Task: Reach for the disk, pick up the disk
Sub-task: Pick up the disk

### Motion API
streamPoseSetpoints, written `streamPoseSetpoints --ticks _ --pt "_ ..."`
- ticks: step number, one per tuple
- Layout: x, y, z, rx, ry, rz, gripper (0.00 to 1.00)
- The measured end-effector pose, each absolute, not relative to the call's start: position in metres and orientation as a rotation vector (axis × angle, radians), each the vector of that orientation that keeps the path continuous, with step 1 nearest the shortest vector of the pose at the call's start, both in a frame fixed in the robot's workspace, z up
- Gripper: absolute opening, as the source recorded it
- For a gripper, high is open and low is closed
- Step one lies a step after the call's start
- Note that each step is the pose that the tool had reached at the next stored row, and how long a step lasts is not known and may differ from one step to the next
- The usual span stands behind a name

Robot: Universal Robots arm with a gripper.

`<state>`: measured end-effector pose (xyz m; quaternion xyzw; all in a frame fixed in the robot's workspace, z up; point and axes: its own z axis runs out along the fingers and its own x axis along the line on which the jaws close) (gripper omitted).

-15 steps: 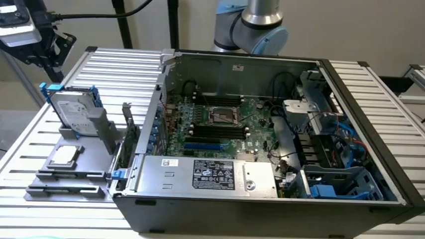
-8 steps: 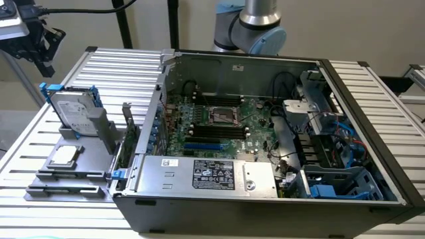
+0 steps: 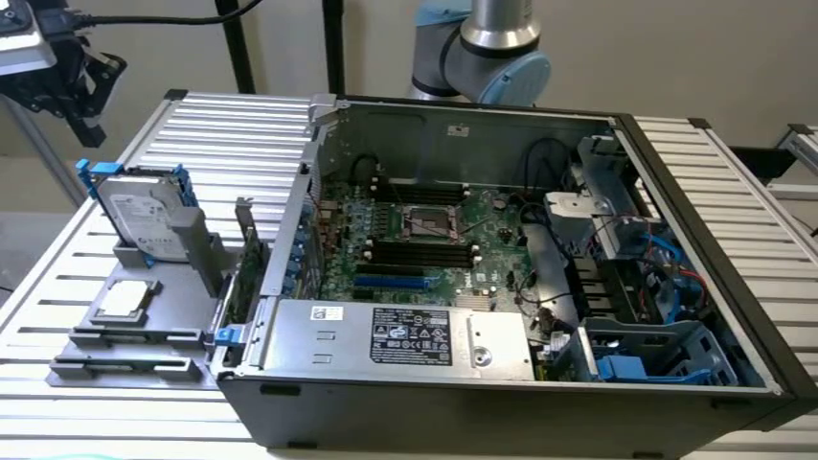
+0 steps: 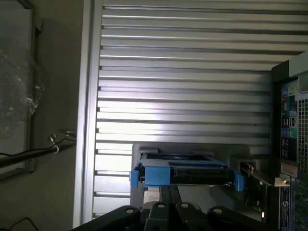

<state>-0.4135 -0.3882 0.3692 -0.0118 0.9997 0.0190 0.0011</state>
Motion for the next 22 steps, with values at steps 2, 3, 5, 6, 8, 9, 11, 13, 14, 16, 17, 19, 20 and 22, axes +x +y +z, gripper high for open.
streamPoseSetpoints --ticks 2,3,5,6,8,9,11,13,14,16,17,19,20,22 --pt "-0.4134 -0.3877 0.3691 -0.074 3.138 0.060 0.11" --pt "-0.4134 -0.3875 0.3691 -0.100 3.138 0.060 0.11" --pt "-0.4135 -0.3873 0.3693 -0.156 3.137 0.060 0.11" --pt "-0.4135 -0.3873 0.3692 -0.184 3.135 0.060 0.11" --pt "-0.4135 -0.3873 0.3692 -0.240 3.132 0.060 0.11" --pt "-0.4135 -0.3873 0.3692 -0.270 3.130 0.060 0.11" --pt "-0.4135 -0.3873 0.3692 -0.327 3.125 0.060 0.11" --pt "-0.4135 -0.3873 0.3692 -0.383 3.120 0.060 0.11" --pt "-0.4135 -0.3873 0.3692 -0.411 3.116 0.060 0.11" --pt "-0.4135 -0.3873 0.3692 -0.467 3.109 0.060 0.11" --pt "-0.4135 -0.3873 0.3692 -0.496 3.105 0.060 0.11" --pt "-0.4135 -0.3873 0.3692 -0.554 3.096 0.060 0.11" --pt "-0.4135 -0.3873 0.3692 -0.582 3.091 0.060 0.11" --pt "-0.4135 -0.3873 0.3692 -0.638 3.081 0.059 0.11"
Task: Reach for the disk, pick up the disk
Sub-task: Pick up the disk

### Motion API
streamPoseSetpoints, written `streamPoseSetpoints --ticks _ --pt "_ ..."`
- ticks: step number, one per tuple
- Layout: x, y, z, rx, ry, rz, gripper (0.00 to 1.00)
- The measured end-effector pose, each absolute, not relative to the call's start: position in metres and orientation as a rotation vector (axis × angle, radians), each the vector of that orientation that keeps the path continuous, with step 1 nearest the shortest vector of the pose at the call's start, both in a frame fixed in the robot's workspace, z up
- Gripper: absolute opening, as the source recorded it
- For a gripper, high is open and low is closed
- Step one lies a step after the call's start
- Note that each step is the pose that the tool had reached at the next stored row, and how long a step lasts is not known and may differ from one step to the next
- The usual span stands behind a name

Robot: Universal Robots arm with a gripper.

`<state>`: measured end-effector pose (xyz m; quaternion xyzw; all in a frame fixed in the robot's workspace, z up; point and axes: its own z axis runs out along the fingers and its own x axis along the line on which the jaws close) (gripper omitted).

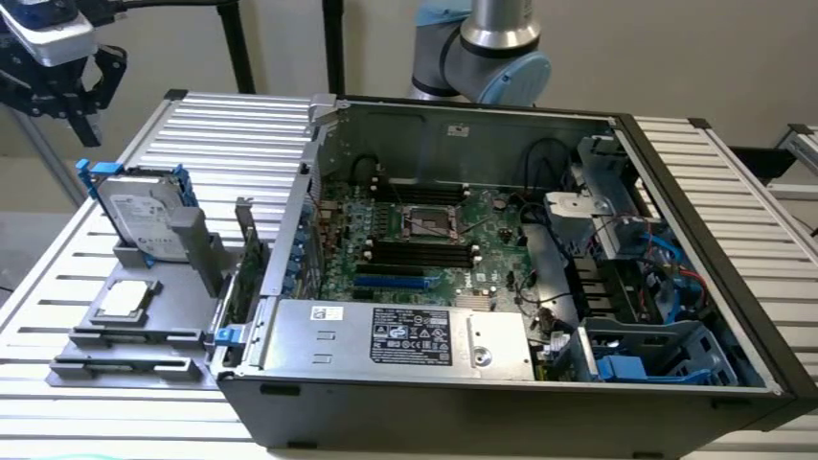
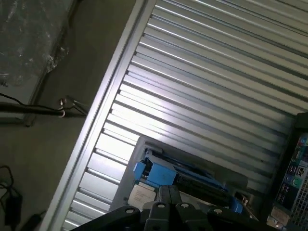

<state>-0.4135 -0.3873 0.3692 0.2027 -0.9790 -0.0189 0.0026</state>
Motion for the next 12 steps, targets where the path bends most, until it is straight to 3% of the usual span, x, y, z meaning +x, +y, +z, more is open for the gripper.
streamPoseSetpoints --ticks 12 --pt "-0.4135 -0.3873 0.3692 0.966 -2.979 -0.058 0.11"
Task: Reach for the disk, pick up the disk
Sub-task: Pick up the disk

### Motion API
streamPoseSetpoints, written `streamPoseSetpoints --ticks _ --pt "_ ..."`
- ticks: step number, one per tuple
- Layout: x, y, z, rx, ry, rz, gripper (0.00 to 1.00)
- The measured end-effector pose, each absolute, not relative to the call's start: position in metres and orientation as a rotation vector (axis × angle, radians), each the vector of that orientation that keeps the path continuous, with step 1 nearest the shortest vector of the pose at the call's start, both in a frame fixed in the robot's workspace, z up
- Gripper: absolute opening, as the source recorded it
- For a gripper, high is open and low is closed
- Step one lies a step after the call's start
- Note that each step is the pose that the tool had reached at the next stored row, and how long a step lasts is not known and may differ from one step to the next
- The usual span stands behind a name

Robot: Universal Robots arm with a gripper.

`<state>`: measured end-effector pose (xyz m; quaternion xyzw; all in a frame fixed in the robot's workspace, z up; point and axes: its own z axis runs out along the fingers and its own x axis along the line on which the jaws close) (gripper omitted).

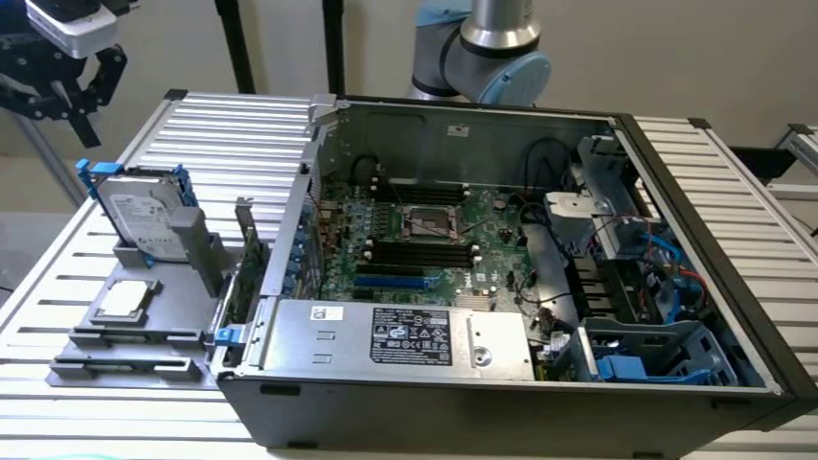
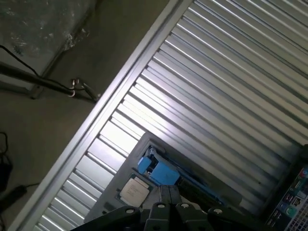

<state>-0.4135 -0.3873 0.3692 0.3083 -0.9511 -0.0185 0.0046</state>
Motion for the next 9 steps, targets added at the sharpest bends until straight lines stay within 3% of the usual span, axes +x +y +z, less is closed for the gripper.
streamPoseSetpoints --ticks 9 --pt "-0.4135 -0.3873 0.3691 1.205 -2.888 -0.057 0.11"
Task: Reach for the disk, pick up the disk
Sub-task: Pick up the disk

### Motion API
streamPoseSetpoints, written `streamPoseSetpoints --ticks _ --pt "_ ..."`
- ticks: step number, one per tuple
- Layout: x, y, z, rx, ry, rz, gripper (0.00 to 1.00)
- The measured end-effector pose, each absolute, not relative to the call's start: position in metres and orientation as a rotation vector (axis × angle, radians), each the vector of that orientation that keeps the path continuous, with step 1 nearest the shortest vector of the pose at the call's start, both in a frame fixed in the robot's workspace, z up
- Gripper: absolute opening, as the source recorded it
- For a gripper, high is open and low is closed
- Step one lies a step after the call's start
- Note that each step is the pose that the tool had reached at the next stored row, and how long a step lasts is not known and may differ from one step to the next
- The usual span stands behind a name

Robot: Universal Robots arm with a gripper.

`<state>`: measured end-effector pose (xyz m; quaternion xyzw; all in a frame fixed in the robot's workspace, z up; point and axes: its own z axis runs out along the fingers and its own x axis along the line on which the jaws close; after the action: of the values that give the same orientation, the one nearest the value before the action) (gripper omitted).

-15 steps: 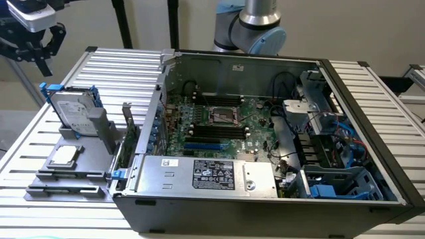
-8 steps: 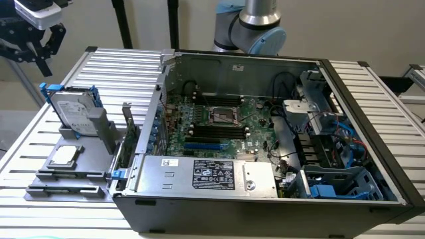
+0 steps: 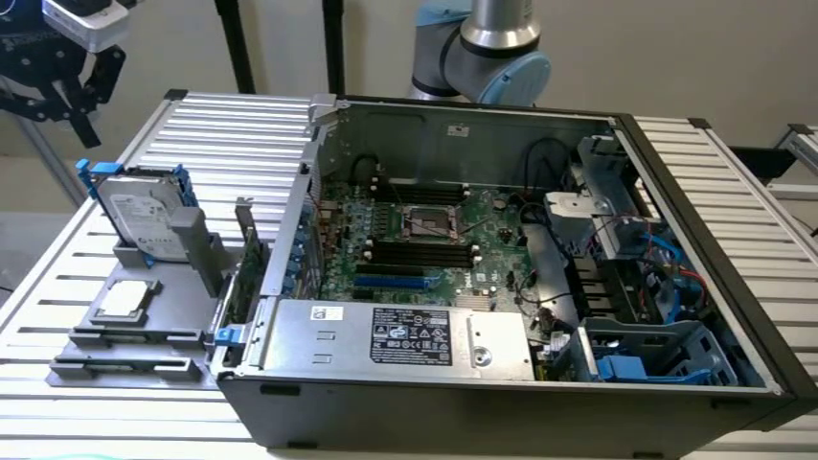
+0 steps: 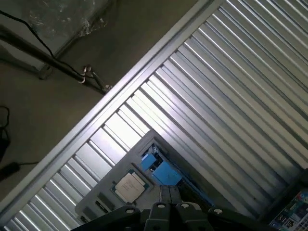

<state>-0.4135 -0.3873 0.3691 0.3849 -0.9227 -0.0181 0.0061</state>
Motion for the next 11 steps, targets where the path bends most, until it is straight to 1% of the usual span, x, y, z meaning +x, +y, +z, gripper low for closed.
streamPoseSetpoints --ticks 11 --pt "-0.4135 -0.3873 0.3688 1.486 -2.750 -0.054 0.11"
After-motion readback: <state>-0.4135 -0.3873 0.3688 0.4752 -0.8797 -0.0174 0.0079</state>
